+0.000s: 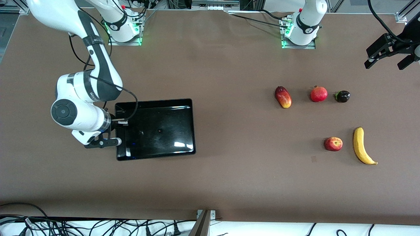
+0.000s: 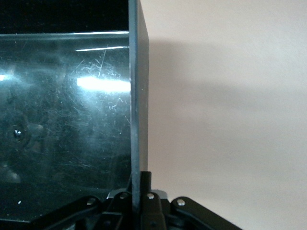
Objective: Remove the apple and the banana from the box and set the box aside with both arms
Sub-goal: 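Drag the black tray with the right gripper while the left gripper withdraws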
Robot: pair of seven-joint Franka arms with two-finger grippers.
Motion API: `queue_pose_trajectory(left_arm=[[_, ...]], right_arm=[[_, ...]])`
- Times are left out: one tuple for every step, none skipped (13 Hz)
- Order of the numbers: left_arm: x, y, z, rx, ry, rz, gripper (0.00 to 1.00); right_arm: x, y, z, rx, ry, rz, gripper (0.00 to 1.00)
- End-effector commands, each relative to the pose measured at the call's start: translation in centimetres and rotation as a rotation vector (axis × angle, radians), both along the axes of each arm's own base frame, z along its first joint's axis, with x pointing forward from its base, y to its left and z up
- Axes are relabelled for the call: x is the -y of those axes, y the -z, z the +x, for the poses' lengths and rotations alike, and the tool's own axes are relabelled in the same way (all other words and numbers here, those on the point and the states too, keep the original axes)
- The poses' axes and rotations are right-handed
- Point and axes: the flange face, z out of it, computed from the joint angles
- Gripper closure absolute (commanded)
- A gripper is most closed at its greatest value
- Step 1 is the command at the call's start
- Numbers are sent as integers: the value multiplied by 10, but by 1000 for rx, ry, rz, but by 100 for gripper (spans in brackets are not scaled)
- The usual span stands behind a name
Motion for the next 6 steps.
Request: queue_pose_trajectory(left_arm=[[-1, -3, -2, -11, -18, -6, 0], [-1, -3, -2, -12, -18, -4, 0], [-2, -3, -2, -12, -20, -4, 0], [-4, 0, -2, -16, -17, -4, 0], [-6, 0, -1, -18, -20, -5, 0], [-7, 0, -1, -18, -24, -6, 0]], right_arm=[[35, 12, -31, 16, -1, 13, 100], [55, 23, -39, 31, -12, 9, 100], [75, 36, -46, 45, -24, 3, 100], [97, 47, -52, 56, -32, -4, 100], [112, 57, -57, 65, -32, -11, 100], [121, 62, -62, 69, -22, -17, 100]])
